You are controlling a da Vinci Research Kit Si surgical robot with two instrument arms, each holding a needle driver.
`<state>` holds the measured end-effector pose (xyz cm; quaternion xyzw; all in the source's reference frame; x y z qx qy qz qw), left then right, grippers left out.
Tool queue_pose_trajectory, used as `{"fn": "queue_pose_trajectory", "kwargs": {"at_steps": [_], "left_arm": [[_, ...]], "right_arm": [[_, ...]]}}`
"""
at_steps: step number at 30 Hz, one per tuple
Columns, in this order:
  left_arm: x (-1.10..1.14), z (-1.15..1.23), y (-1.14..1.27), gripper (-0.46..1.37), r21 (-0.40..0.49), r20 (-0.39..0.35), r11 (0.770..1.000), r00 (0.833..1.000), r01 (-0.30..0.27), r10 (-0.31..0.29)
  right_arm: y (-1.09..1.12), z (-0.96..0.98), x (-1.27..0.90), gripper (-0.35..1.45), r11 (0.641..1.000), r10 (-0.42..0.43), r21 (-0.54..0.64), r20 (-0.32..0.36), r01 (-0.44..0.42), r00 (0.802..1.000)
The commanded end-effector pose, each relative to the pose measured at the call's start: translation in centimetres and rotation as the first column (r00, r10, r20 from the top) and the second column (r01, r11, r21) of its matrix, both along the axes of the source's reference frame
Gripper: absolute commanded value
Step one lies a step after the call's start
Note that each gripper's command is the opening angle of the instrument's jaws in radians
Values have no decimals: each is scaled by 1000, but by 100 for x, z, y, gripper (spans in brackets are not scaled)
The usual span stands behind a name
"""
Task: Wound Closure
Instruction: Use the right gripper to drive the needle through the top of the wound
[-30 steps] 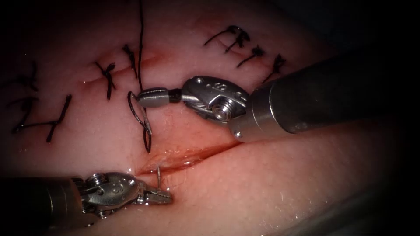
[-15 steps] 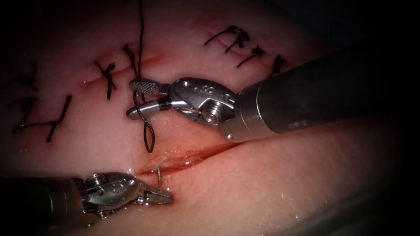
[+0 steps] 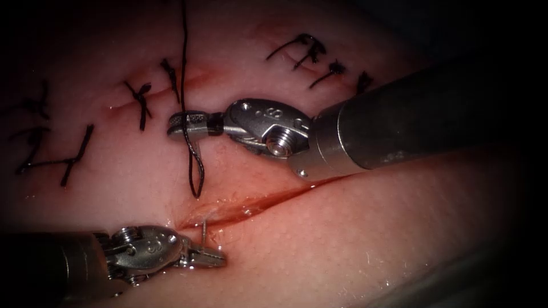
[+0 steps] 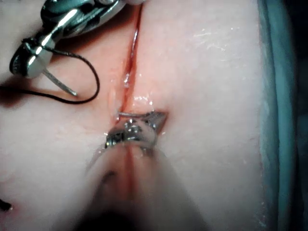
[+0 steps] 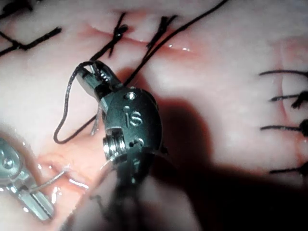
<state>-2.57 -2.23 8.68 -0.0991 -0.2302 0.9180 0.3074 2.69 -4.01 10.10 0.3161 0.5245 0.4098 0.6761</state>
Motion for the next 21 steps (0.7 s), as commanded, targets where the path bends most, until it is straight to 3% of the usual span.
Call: {"fn": "queue_pose_trajectory", "kwargs": {"at_steps": [1, 4, 9, 18, 21], "left_arm": [[-8, 14, -2, -3, -1, 1, 1000, 1000, -2, 2], [-8, 14, -2, -3, -1, 1, 1000, 1000, -2, 2], [-8, 13, 0, -3, -3, 3, 1000, 1000, -1, 1], [-8, 12, 1, -3, -7, 3, 1000, 1000, 2, -2], [-8, 11, 2, -3, -13, 6, 1000, 1000, 6, -6]], "right_arm": [[1, -4, 3, -35, 997, 27, 74, 0, -27, 1000], [-1, -4, 4, -35, 973, 65, 221, 1, -63, 998], [-28, -7, 7, -35, 915, 22, 402, 48, -39, 999], [-75, -14, 1, -35, 847, -65, 531, 93, 5, 994], [-81, -17, -3, -35, 842, -80, 540, 104, 11, 991]]}}
